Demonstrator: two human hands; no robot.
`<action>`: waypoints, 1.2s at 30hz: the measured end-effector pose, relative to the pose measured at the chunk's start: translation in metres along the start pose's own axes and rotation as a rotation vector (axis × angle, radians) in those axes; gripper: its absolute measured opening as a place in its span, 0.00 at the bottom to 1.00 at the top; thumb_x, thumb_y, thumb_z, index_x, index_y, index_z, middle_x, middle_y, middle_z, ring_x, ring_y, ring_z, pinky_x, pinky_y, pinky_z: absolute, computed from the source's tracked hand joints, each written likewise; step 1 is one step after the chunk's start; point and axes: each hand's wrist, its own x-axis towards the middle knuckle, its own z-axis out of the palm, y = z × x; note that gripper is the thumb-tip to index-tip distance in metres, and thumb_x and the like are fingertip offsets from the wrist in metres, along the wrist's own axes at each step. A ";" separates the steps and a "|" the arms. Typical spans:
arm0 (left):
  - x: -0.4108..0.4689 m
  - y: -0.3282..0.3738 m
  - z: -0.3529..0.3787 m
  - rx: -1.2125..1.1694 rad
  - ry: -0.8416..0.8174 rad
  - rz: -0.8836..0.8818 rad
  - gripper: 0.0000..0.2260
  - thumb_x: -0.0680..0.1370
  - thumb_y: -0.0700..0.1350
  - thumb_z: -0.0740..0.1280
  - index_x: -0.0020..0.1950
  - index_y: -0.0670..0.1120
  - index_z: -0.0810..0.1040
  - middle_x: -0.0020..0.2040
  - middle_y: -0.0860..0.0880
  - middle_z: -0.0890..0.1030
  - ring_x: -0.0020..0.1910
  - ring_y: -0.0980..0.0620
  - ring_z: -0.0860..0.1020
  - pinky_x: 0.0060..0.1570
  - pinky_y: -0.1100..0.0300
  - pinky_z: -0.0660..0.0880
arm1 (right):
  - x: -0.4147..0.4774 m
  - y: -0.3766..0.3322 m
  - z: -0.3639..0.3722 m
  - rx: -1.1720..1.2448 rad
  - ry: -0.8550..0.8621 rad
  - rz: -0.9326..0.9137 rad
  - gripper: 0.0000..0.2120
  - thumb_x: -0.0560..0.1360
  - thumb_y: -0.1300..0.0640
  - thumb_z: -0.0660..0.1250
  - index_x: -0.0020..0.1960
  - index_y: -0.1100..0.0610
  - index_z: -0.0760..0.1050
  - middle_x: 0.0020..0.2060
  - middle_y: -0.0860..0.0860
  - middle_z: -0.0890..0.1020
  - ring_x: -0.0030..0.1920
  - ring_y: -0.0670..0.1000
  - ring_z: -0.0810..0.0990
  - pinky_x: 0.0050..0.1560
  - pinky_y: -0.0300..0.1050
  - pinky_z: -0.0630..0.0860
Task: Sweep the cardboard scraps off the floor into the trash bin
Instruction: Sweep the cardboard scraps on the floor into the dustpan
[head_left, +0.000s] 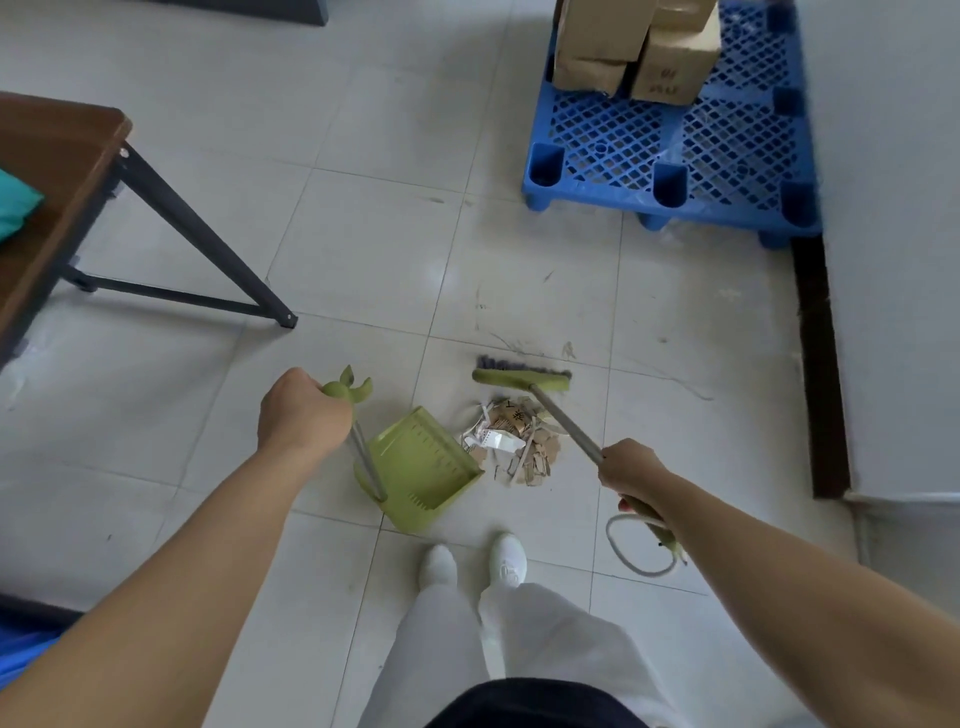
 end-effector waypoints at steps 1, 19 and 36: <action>0.000 -0.001 -0.001 0.008 -0.006 0.005 0.02 0.75 0.37 0.63 0.45 0.40 0.71 0.34 0.48 0.70 0.40 0.43 0.72 0.38 0.55 0.69 | 0.000 0.001 0.003 0.017 0.022 0.009 0.12 0.77 0.63 0.55 0.55 0.63 0.74 0.34 0.53 0.76 0.24 0.49 0.76 0.18 0.34 0.67; 0.014 -0.087 -0.006 0.035 -0.114 0.111 0.05 0.74 0.38 0.66 0.48 0.41 0.72 0.45 0.45 0.74 0.44 0.43 0.72 0.40 0.56 0.68 | -0.057 -0.021 0.092 -0.055 0.022 -0.057 0.08 0.77 0.52 0.63 0.52 0.55 0.76 0.38 0.47 0.77 0.41 0.50 0.78 0.43 0.40 0.74; 0.031 -0.160 0.018 -0.006 -0.144 0.180 0.06 0.75 0.35 0.64 0.48 0.42 0.68 0.46 0.45 0.73 0.44 0.45 0.71 0.40 0.55 0.66 | -0.052 -0.047 0.135 0.181 0.036 0.052 0.05 0.79 0.53 0.63 0.49 0.54 0.73 0.28 0.45 0.70 0.26 0.43 0.68 0.26 0.34 0.64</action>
